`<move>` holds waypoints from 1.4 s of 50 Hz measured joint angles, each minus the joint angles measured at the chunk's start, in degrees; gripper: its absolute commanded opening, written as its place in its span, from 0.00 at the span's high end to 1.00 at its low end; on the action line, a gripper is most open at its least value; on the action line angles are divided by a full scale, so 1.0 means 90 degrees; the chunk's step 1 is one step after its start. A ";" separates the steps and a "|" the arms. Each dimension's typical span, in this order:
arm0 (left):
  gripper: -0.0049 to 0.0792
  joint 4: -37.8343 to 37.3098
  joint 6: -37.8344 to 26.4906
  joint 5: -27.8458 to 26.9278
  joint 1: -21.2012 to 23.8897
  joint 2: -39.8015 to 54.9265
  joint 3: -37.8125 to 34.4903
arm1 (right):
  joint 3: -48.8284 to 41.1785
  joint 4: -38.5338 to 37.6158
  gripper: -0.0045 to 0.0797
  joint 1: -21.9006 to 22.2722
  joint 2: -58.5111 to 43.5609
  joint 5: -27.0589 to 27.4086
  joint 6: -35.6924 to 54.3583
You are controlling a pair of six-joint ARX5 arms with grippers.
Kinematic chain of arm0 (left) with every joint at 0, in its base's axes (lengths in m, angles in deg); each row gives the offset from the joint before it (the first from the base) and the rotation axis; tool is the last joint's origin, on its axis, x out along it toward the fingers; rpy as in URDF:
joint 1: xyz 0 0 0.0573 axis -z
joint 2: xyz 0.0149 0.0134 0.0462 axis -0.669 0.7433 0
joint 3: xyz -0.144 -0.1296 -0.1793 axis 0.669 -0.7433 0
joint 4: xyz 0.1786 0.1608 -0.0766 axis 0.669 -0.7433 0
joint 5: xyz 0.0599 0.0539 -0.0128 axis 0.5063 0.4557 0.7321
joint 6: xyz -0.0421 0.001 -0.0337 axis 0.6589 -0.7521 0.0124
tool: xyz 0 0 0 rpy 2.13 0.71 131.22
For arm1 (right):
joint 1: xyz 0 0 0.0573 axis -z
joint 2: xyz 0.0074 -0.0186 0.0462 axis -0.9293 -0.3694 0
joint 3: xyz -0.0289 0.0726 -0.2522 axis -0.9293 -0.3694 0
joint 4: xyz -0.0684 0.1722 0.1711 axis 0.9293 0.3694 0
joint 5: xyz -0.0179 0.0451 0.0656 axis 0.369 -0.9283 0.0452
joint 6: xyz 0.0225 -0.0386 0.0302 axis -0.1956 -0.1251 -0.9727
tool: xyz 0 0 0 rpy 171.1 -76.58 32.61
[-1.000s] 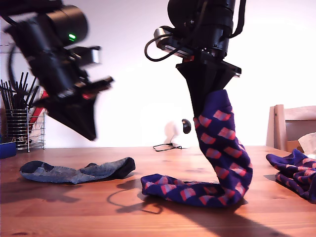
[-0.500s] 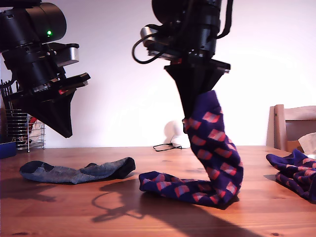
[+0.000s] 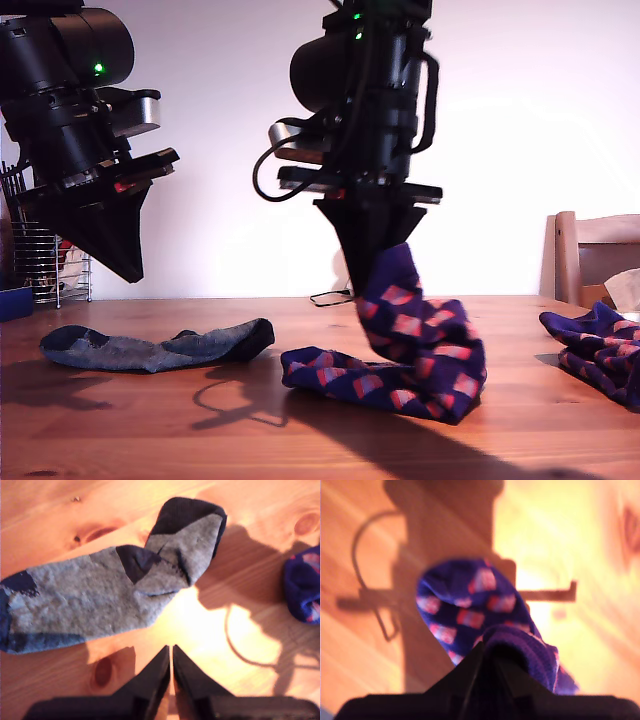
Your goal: Fold the socks in front of you. After folding them, place them to the right side.
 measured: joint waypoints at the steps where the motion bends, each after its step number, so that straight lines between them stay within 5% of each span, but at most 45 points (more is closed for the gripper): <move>1: 0.97 -0.0015 0.0000 -0.0002 0.0000 0.0000 0.0000 | 0.0000 -0.0027 0.96 0.0000 0.0000 -0.0036 0.0002; 8: 0.97 -0.0097 -0.0068 -0.0019 0.0000 0.0000 0.0000 | 0.0000 -0.0177 0.96 -0.0007 -0.0029 -0.0260 0.0024; 32: 0.97 -0.0364 -0.0172 -0.0347 0.0000 0.0000 0.0000 | 0.0000 -0.1146 0.61 -0.0078 -0.0143 -0.0656 -0.0032; 54: 0.97 -0.0435 -0.0175 -0.0886 -0.0117 0.0000 0.0000 | 0.0015 -0.1770 0.61 -0.0078 -0.0143 -0.1353 -0.0814; 70: 0.96 0.0279 0.0291 -0.1292 -0.0202 0.0000 0.0000 | 0.1044 -0.1207 0.61 0.0012 -0.0192 -0.1661 -0.0862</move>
